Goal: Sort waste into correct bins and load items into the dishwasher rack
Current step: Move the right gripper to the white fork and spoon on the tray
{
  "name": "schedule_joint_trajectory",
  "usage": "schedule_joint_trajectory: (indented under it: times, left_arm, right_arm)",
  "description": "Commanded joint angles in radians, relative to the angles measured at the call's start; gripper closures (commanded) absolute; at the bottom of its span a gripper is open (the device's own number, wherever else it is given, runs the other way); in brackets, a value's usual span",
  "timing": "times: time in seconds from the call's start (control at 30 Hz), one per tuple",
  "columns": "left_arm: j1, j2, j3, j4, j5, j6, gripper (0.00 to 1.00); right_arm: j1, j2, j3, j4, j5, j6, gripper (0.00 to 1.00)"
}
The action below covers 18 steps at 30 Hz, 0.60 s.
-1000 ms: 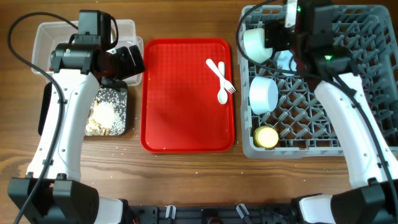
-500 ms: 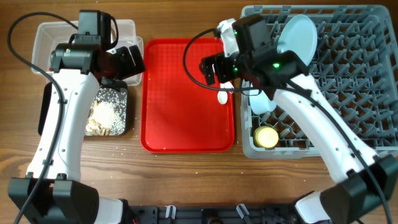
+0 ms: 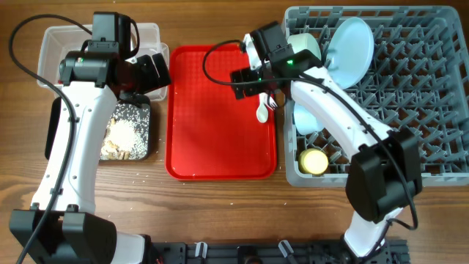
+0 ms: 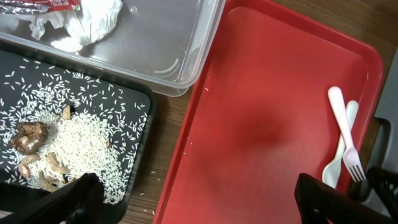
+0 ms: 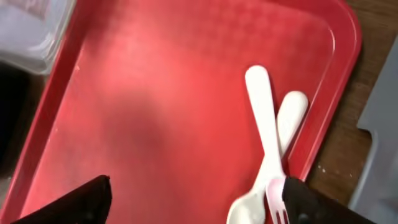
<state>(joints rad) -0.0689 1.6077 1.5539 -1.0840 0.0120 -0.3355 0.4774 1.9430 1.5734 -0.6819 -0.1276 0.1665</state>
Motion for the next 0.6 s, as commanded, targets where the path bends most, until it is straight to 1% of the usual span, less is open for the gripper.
schedule_joint_trajectory:
  times: [0.0, 0.23, 0.57]
  left_arm:
    - [0.006, -0.012, 0.016, 0.002, -0.01, -0.012, 0.0]
    - [0.006, -0.012, 0.016, 0.002, -0.01, -0.012, 0.0]
    - [0.006, -0.012, 0.016, 0.002, -0.01, -0.012, 0.0]
  right_arm:
    - [0.004, 0.084, 0.002, 0.017, 0.101, 0.093, 0.14]
    - [0.004, 0.177, 0.002, 0.016, 0.14, 0.176, 0.2]
    - [0.004, 0.217, 0.002, 0.019, 0.161, 0.203, 0.23]
